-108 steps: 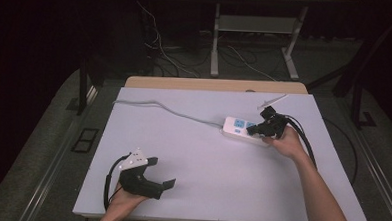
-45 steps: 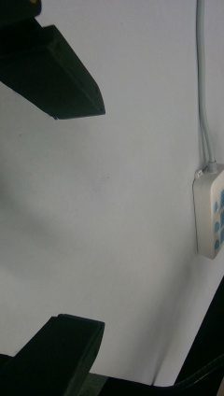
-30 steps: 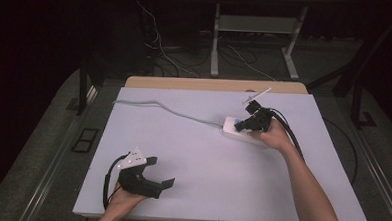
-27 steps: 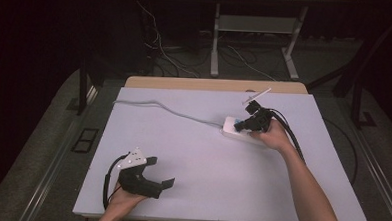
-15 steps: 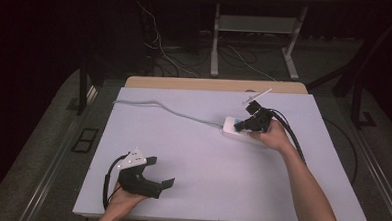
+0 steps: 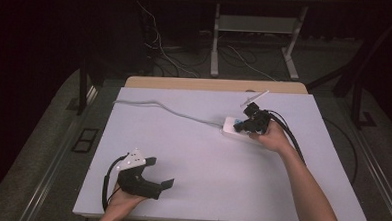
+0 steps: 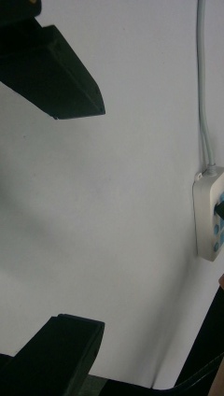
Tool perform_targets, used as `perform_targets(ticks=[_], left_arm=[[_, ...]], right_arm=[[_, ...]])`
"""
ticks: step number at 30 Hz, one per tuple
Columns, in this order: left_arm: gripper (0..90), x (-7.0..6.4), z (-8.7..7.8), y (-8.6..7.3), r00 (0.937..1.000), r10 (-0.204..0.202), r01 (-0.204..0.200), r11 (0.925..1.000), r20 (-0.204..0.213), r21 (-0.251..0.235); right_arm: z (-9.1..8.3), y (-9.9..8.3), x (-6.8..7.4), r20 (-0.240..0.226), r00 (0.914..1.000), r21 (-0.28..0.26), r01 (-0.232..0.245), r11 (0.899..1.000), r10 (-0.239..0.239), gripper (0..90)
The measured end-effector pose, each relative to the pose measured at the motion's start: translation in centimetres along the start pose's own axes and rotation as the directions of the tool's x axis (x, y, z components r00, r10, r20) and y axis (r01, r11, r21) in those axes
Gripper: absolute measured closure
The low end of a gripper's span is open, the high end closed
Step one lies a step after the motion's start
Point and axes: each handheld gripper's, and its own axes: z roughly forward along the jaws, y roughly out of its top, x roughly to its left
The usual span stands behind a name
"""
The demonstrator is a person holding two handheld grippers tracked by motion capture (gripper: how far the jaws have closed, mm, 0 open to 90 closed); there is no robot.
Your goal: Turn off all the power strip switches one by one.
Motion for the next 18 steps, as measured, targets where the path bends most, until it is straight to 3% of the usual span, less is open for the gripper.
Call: perform_targets(ticks=[12, 14, 15, 18], left_arm=[[0.0, 0.15, 0.02, 0.03, 1.0, -0.003, 0.003, 1.0, 0.0, 0.0], [0.0, 0.17, 0.03, 0.04, 1.0, -0.004, 0.004, 1.0, 0.001, -0.001], [0.0, 0.2, 0.04, 0.04, 1.0, -0.004, 0.004, 1.0, 0.001, 0.001], [0.0, 0.29, 0.11, 0.03, 1.0, -0.005, 0.005, 1.0, 0.003, 0.003]], right_arm=[[0.28, 0.13, 0.39, -0.002, 0.9999, -0.011, 0.013, 1.0, -0.013, 90.0], [0.25, 0.09, 0.21, -0.014, 0.9999, -0.014, 0.0, 1.0, -0.001, 90.0], [0.1, 0.05, 0.02, -0.04, 0.9991, -0.041, -0.017, 0.999, 0.015, 90.0], [-0.09, 0.01, -0.14, -0.033, 0.9993, -0.038, -0.017, 0.999, 0.016, 90.0]])
